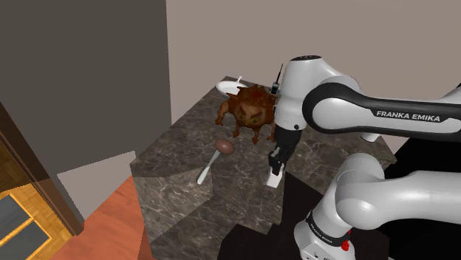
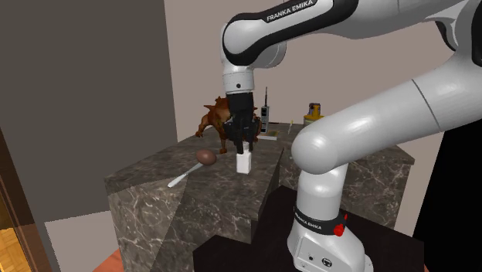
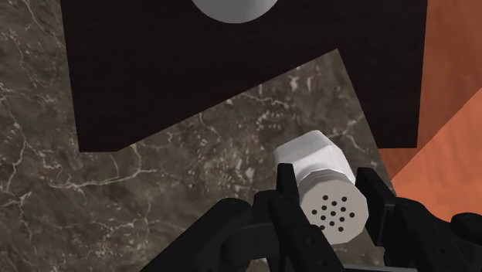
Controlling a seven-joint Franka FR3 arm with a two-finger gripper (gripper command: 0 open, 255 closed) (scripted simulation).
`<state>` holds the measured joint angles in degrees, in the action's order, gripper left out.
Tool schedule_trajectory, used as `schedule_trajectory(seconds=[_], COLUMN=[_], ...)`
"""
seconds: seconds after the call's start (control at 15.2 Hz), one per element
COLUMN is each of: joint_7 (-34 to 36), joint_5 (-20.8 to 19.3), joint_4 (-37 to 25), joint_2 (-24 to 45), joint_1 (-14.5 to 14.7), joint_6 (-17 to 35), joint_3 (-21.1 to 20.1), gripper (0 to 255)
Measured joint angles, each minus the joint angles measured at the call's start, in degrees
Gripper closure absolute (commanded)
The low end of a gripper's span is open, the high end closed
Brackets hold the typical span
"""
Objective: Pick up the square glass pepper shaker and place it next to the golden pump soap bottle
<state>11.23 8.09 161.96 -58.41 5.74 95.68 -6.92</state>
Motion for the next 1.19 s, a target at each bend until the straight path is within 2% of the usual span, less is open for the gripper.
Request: schedule_trajectory(seconds=[1.19], joint_7=[0.8], joint_5=[-1.3], joint_4=[-14.9], joint_2=[2.0], joint_1=[-0.6], joint_6=[-12.9], joint_3=[1.3], gripper=[255])
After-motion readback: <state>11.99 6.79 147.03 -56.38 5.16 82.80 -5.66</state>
